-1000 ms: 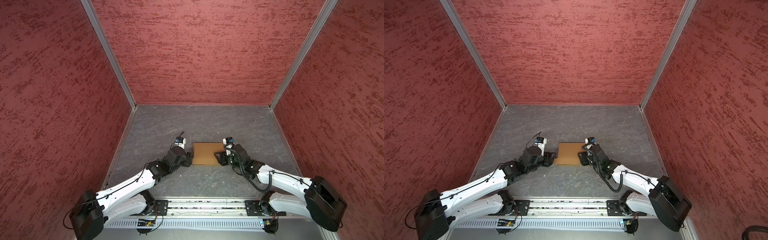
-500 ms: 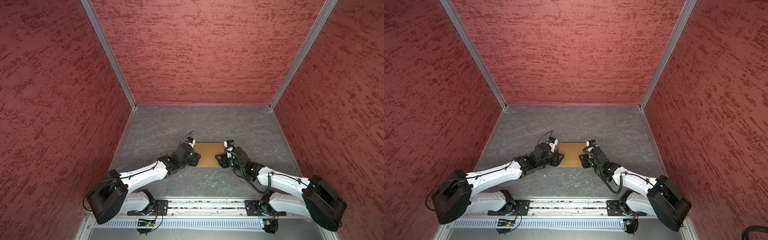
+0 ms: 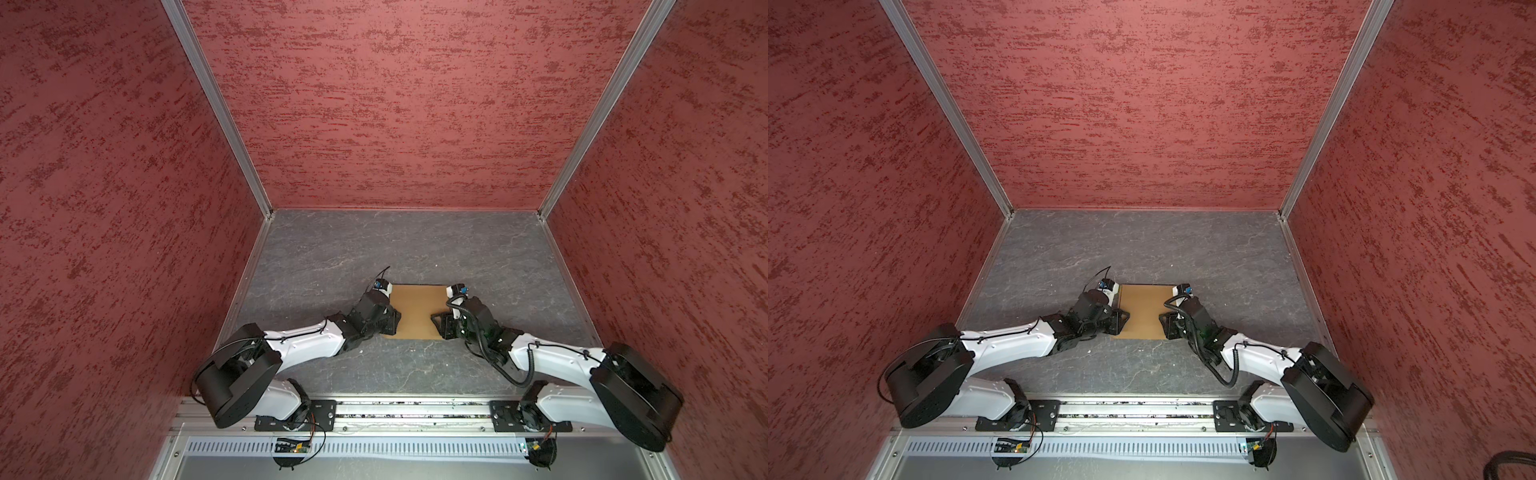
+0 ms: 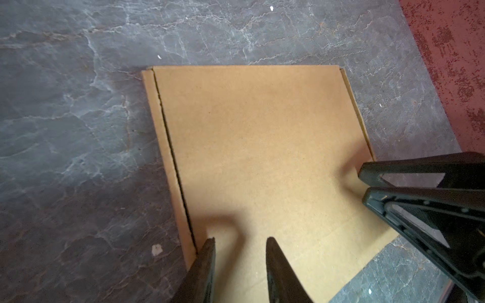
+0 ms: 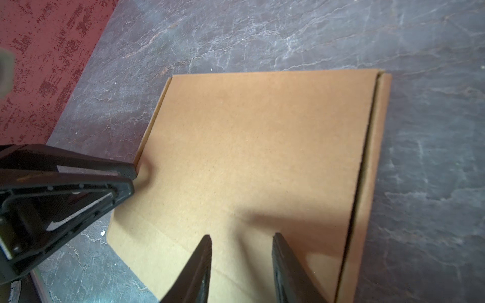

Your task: Fold the paper box

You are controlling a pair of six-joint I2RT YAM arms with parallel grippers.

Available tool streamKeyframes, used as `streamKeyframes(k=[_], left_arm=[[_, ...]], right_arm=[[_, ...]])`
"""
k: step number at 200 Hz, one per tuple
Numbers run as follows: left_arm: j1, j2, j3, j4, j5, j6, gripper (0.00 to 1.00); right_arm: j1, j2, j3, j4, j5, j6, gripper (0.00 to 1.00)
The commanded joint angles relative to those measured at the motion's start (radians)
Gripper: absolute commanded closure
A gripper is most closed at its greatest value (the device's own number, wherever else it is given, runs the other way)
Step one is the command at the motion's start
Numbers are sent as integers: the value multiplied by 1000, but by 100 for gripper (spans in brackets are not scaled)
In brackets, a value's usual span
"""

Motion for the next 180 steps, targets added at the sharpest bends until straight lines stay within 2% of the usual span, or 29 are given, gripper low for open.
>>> streamKeyframes(k=[1,42,77,137,180], left_arm=[[-5,44,-27,9,-12,-17,68],[-10,63,-31,10,-36,-29,69],[-9,19,-13,-31,-65,-35,69],[32,-84,156,-302,-83,19,66],[87,-61,231,-423,-54,57,67]], right_arm=[[7,16,-25,32,8,28,61],[5,33,-37,34,20,34,61],[0,23,-6,-23,30,12,61],[-19,-112,133,-241,70,-57,59],[-59,-146,181,-341,69,-85,58]])
